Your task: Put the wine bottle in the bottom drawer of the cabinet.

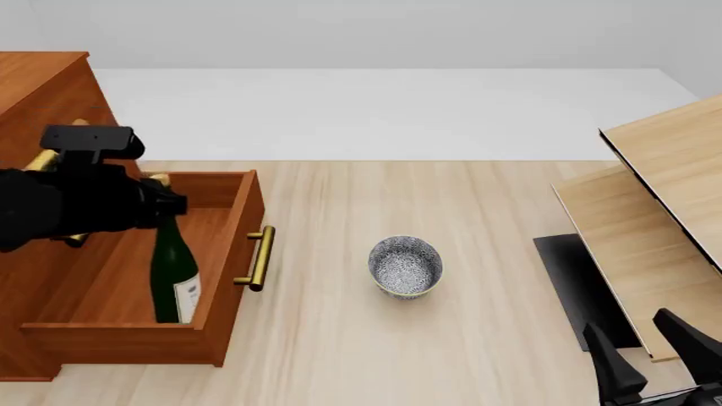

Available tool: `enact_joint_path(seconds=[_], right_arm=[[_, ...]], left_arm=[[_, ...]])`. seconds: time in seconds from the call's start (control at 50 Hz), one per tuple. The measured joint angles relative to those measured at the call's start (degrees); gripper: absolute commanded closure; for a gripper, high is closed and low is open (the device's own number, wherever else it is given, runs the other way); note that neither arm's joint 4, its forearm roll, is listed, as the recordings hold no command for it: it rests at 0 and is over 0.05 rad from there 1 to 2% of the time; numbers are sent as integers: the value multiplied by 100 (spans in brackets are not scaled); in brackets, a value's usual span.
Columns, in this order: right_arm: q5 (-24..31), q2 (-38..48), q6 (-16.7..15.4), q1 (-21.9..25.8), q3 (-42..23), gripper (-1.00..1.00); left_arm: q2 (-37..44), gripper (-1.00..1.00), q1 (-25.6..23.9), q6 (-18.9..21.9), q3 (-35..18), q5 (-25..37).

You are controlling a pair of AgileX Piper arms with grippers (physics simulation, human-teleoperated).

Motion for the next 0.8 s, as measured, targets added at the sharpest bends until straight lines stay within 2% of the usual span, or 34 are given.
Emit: enact_joint_path(seconds=[0.52,0.8], right_arm=[[6,2,2,-4,0,-100],[-4,15,6,-12,0,-100]], left_arm=[[266,100,-23,-270,95,-282],[564,100,57,-258,-22,-463]])
